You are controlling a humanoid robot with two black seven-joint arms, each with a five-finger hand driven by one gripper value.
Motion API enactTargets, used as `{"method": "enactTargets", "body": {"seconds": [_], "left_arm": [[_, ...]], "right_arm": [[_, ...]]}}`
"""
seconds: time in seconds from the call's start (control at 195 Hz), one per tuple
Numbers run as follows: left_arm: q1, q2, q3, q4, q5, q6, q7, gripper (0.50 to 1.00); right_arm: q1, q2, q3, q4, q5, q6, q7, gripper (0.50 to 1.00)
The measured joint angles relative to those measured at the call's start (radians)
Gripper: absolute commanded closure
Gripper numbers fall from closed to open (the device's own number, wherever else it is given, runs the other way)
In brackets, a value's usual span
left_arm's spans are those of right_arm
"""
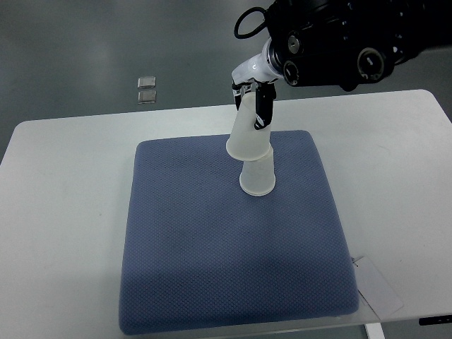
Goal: Stack paper cups
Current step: 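Press the held cup down onto the cup on the pad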
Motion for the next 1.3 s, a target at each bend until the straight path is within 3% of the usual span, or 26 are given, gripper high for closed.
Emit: {"method": "enactTargets", "body": {"seconds": [0.857, 1.299], "left_arm": [[0.000, 0.000, 0.000, 0.000, 0.000, 0.000, 0.000, 0.500], [0.000, 0.000, 0.000, 0.000, 0.000, 0.000, 0.000, 0.500]], "right_arm": [[-0.037, 0.006, -0.032, 0.000, -0.008, -0.030, 0.000, 0.852], [-0.055, 0.008, -0.040, -0.006, -0.010, -0.046, 0.001, 0.826]]}}
